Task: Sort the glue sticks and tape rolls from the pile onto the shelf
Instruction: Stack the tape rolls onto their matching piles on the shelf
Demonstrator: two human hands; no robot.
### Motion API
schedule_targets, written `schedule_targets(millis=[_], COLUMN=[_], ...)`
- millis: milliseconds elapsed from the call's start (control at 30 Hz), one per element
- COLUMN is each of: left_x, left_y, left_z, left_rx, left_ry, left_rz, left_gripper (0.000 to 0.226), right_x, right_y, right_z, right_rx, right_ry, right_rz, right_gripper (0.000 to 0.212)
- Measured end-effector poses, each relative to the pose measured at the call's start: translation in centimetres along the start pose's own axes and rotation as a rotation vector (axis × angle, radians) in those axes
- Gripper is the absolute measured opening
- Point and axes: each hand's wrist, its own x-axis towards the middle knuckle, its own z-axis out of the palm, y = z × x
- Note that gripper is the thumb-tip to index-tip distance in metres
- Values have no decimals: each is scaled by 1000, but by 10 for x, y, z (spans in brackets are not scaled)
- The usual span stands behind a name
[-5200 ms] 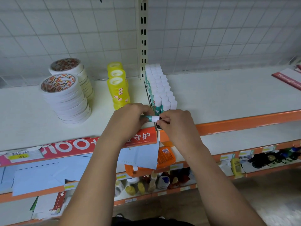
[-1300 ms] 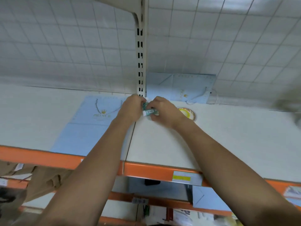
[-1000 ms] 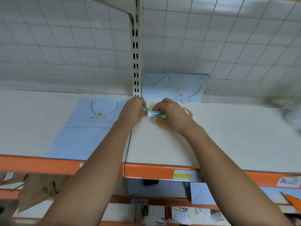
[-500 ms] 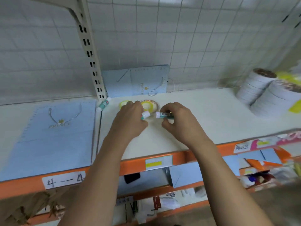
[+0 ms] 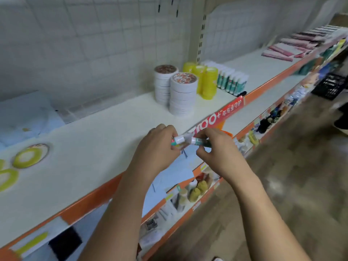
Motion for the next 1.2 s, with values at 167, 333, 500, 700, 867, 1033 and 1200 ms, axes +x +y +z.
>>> schedule_targets(millis=[167, 333, 500, 700, 867, 1033, 1200], left_x=[56, 105, 150, 213, 262, 295, 309], left_y=[77, 134, 159, 160, 149, 139, 133], left_z=[56, 98, 122, 132, 145, 159, 167], left_rx=[-32, -50, -16, -8, 10, 33, 52], left_ry=[-26, -7, -12, 32, 67, 33, -51], left_rz=[41, 37, 52, 54, 50, 23, -37], left_gripper=[30, 29, 32, 32, 33, 31, 32], right_x=[9, 27, 58, 108, 154, 191, 213], right_y=[94, 167, 210, 237, 256, 271, 280], right_z=[-53, -92, -112, -114, -109, -101, -94], right_rx=[-43, -62, -44, -11, -19, -21, -17], right_ry=[6, -13, -11, 7, -4, -14, -71], right_rz=[45, 55, 49, 13, -4, 6, 7], right_gripper=[16, 22, 22, 20, 22, 20, 22])
